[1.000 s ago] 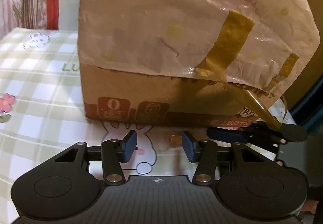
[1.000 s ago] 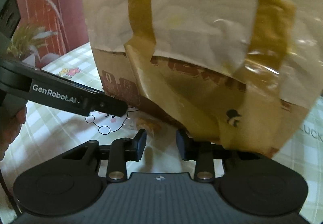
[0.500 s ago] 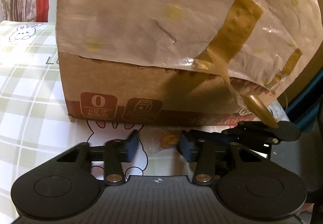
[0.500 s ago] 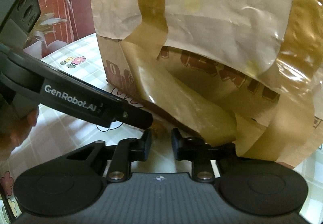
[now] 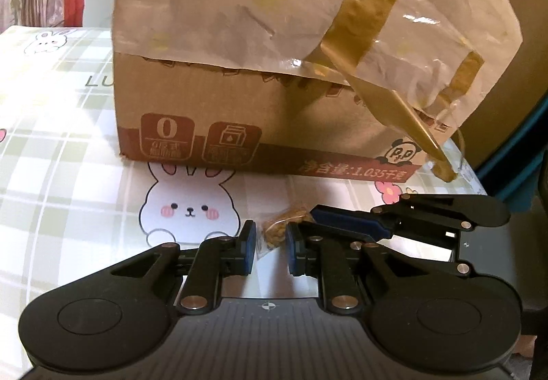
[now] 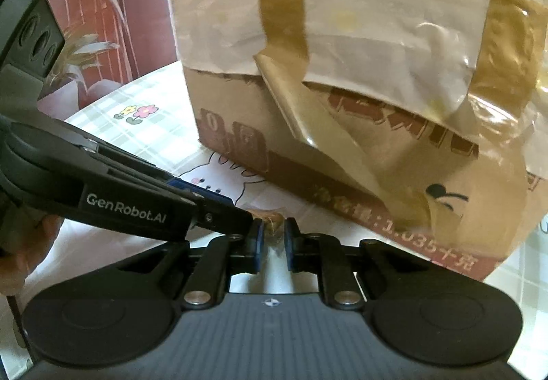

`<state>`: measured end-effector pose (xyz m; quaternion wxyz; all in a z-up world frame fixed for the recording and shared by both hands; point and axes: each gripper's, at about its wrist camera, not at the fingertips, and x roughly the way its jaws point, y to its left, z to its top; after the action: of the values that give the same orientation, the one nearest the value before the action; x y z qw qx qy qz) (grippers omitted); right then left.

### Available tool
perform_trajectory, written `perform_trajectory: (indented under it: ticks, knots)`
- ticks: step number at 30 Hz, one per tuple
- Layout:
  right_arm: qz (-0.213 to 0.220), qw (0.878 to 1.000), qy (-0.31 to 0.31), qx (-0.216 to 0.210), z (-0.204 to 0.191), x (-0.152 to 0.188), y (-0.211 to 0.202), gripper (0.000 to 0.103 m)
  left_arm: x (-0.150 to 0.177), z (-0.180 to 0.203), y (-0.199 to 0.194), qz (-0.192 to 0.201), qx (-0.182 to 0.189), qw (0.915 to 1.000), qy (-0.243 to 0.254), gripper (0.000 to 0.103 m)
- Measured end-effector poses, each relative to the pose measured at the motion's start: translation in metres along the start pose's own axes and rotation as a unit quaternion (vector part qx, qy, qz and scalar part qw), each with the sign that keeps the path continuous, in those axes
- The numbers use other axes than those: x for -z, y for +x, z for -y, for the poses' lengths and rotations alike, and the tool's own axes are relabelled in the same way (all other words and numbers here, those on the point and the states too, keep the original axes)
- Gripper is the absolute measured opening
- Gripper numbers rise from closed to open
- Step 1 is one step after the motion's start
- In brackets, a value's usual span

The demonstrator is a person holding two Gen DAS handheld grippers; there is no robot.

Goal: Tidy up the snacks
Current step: 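Grasp the small crumb snack packet with the right tool, then carry the small packet over the box and open the right tool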

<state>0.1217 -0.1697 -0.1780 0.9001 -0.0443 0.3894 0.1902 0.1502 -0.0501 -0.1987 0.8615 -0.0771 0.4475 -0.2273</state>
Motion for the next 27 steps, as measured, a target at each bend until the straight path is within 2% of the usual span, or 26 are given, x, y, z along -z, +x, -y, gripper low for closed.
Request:
perform_trajectory:
  ticks: [5,15,21,27]
  knots:
    - [0.01,1.0,0.005,0.002,-0.011,0.0,-0.01,0.013,0.004,0.007,-0.03,0.025,0.001,0.9997,0.001,0.02]
    - [0.069,0.997,-0.024,0.022,-0.034,-0.013,-0.059,0.013,-0.01,0.034,-0.097,0.096,-0.002,0.9949,0.029,0.02]
    - [0.113,0.992,-0.037,0.033,-0.04,-0.033,-0.09,0.013,-0.032,0.048,-0.128,0.139,0.004,0.9896,0.039,0.02]
    - [0.163,0.983,-0.067,0.053,-0.044,-0.061,-0.119,0.013,-0.066,0.07,-0.15,0.19,0.016,0.98,0.057,0.02]
